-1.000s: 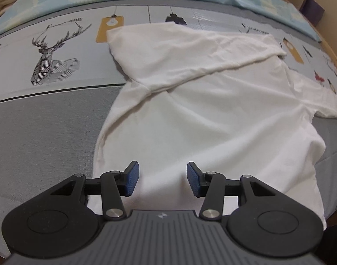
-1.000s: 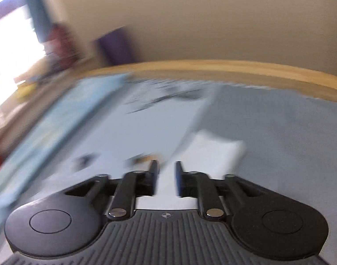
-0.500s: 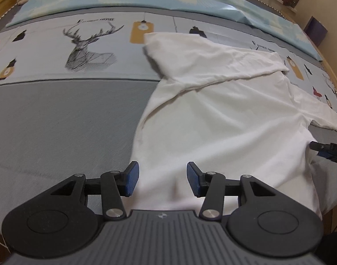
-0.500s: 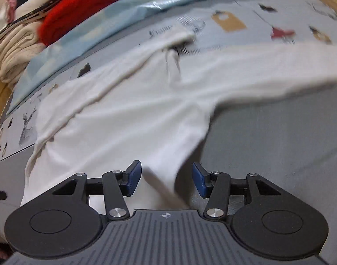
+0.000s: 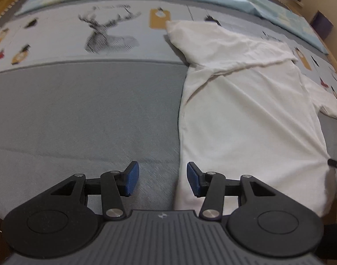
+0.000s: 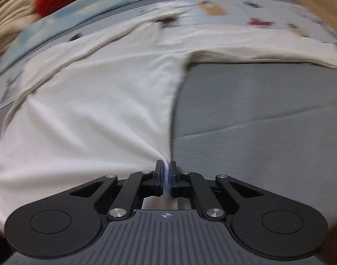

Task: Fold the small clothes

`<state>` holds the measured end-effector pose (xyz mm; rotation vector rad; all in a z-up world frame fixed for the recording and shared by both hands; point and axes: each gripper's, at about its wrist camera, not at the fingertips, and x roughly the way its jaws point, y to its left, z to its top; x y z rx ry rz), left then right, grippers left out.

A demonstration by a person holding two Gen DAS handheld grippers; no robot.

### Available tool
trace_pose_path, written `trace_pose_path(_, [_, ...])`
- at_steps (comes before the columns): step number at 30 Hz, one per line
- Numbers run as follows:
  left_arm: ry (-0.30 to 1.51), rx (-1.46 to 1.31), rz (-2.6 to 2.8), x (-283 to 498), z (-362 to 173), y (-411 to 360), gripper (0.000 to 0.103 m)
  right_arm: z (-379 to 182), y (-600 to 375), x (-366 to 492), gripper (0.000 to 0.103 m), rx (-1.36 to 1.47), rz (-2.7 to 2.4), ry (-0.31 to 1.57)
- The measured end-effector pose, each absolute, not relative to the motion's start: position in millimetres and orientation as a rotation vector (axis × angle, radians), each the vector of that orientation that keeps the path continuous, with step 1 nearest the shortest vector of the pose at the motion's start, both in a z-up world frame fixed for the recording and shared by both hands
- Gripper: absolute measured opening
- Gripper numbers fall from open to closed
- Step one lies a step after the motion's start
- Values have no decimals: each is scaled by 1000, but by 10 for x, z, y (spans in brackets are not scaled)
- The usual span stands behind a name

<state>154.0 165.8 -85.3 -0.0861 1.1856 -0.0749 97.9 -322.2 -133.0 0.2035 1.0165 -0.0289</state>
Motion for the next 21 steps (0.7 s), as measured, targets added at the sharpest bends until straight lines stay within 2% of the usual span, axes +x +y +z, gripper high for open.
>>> trace_pose_path(2, [1226, -85, -126, 1513, -931, 1596, 55, -1255, -3314, 894, 4, 208, -81, 1001])
trace_pose_path(3, [1245, -80, -149, 1498, -972, 1567, 55, -1240, -3350, 852, 9, 212, -117, 1003])
trace_pose_path(4, [1264, -75, -169, 1485, -1012, 1538, 56, -1230, -3404, 807, 18, 239, -129, 1011])
trace_pose_path(5, [1283, -66, -188, 1463, -1059, 1509, 56, -1232, -3468, 752, 39, 284, -115, 1023])
trace_pose_path(6, [1294, -60, -199, 1430, -1111, 1495, 56, -1235, -3512, 702, 48, 315, -93, 1030])
trace_pose_path(9, [1350, -44, -228, 1344, -1298, 1444, 56, -1283, -3540, 586, 48, 281, -97, 1068])
trace_pose_path(11, [1376, 16, -214, 1292, -1415, 1392, 56, -1365, -3542, 549, 47, 288, -85, 1119])
trace_pose_path(12, [1383, 39, -206, 1278, -1452, 1374, 55, -1407, -3533, 534, 42, 288, -68, 1149])
trace_pose_path(13, [1393, 54, -202, 1267, -1497, 1367, 55, -1410, -3493, 513, 33, 260, -53, 1148])
trace_pose_path(14, [1391, 65, -203, 1255, -1514, 1360, 52, -1400, -3449, 503, 3, 222, -30, 1142])
trace_pose_path(17, [1378, 60, -273, 1196, -1486, 1326, 4, -1331, -3411, 527, 2, 166, -16, 1122])
trace_pose_path(21, [1357, 102, -341, 1072, -1452, 1244, 4, -1205, -3584, 599, 3, 187, -107, 1098])
